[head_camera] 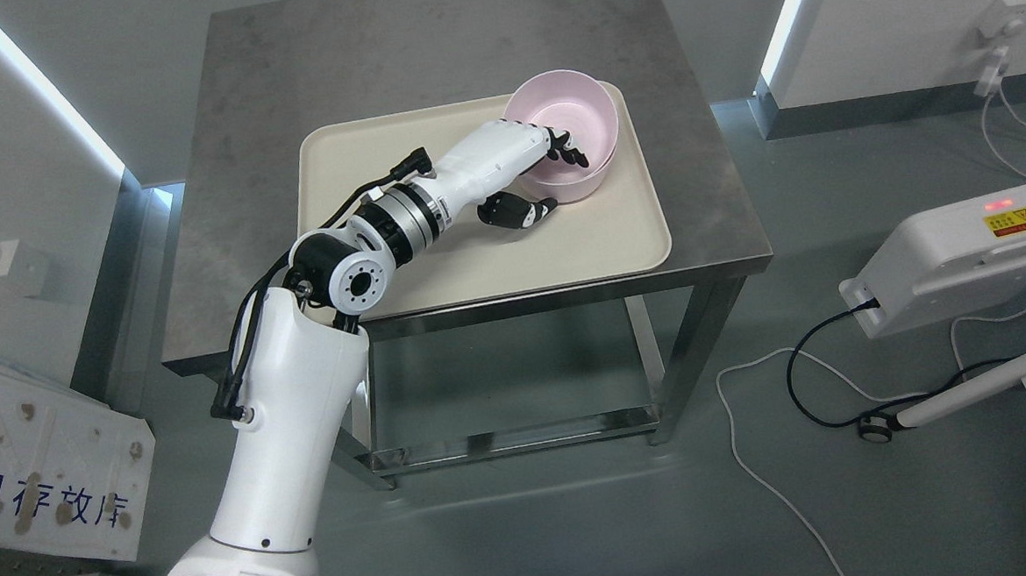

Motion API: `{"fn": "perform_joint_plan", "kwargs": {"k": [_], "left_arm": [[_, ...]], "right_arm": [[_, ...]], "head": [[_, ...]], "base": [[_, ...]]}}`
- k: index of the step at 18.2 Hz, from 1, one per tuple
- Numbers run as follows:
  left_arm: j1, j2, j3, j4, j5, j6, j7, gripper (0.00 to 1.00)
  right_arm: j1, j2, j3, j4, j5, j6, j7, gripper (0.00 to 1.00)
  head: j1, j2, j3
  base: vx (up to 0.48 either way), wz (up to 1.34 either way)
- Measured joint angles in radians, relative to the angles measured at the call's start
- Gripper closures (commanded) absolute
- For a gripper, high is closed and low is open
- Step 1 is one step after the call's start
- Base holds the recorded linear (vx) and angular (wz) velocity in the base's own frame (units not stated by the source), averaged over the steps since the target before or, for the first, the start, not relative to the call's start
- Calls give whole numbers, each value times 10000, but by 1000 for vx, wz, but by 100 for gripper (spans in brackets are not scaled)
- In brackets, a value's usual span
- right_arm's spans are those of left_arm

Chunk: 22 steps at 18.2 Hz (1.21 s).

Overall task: Stack pink IKEA bowls on left shelf middle
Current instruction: 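Lift the stacked pink bowls off the tray with the left hand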

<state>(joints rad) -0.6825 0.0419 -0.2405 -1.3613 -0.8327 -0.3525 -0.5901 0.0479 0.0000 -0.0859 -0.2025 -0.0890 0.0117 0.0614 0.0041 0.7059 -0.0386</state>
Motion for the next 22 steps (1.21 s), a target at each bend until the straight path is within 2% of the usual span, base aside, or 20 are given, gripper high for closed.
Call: {"fn": "perform_joint_plan", "kwargs": {"k": [2,6,14,22], "left_arm": [[5,17,63,5,-37,-222,0,87],[10,25,290,12,-61,-615,-1,90],[72,25,1383,-221,150,-1818,-385,90],[293,22,2640,-1022,1362,-2601,-1420,90]], "right_arm": [[0,0,0,0,0,0,0,0],[-2,0,0,0,0,0,0,0],[-3,0,0,0,0,0,0,0],[-2,0,0,0,0,0,0,0]], "head": [[0,0,0],[0,0,0],[0,0,0],[0,0,0]], "base": [[0,0],[0,0],[0,0],[0,0]]}}
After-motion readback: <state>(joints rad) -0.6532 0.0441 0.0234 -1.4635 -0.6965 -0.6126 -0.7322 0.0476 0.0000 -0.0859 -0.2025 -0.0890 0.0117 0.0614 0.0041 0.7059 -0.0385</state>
